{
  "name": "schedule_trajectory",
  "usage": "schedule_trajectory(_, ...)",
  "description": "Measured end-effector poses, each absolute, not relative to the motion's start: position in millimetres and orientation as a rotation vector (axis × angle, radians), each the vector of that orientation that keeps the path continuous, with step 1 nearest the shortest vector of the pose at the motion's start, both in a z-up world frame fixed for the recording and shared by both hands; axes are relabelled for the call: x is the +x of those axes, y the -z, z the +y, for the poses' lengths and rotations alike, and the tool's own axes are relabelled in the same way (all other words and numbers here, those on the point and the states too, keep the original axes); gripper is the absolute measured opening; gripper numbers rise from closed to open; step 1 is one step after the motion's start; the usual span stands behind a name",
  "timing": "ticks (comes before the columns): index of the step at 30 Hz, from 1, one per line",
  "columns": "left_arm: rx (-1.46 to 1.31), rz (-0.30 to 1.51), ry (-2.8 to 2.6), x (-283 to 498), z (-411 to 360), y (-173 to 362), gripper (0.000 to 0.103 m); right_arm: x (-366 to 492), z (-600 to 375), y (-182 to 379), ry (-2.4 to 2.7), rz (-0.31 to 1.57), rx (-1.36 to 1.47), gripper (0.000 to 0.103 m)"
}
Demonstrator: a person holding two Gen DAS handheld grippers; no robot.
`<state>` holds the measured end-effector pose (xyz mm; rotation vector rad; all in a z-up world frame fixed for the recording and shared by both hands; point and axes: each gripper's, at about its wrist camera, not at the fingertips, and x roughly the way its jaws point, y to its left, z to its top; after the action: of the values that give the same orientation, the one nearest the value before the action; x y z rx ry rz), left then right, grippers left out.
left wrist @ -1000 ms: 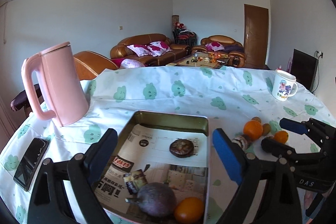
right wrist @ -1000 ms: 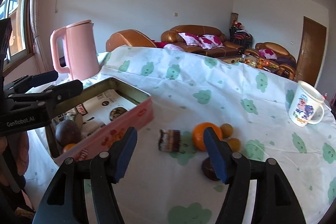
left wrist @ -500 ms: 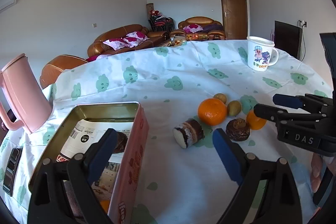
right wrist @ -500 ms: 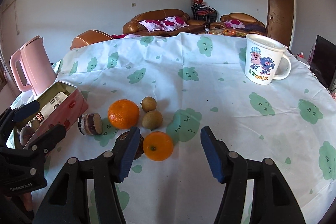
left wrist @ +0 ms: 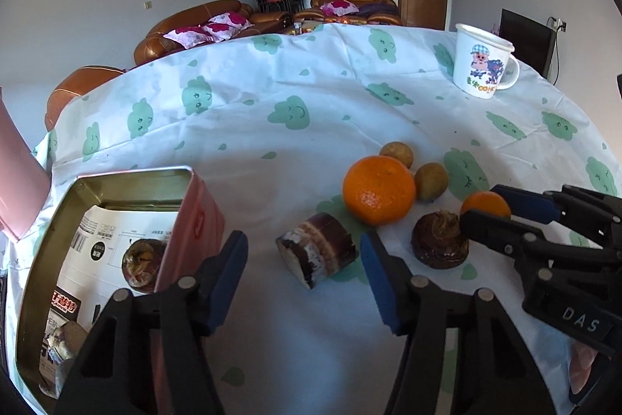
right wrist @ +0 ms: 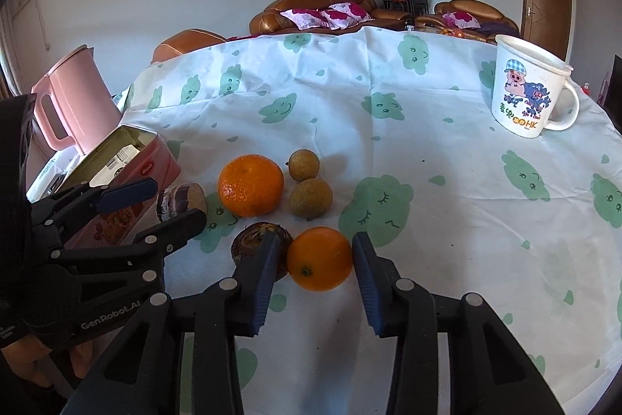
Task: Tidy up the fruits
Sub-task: 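Grasp another cake-roll slice with the left gripper while the right holds the orange, then carry the slice and orange over the pink tin and release both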
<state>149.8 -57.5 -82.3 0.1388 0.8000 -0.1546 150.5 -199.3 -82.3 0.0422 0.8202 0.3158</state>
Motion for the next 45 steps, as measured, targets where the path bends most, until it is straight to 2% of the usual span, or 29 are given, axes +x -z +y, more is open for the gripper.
schedule_trajectory(2,0.146,0.805,0.163,152,-60,83,0.045,154,-205,84,-0.331,0.832,0.085,0.039)
schedule_trajectory(3,0.149,0.806,0.162,152,-60,84,0.045,155,-208,85,-0.337,0.836,0.103,0.037)
schedule_trajectory(23,0.1,0.589,0.126,122,-45,56,0.044,130,-204,63,-0.341,0.668,0.054,0.035)
schedule_trajectory(45,0.085,0.459,0.098,98,-41,45,0.044,100,-201,46,-0.322,0.492,-0.007,0.035)
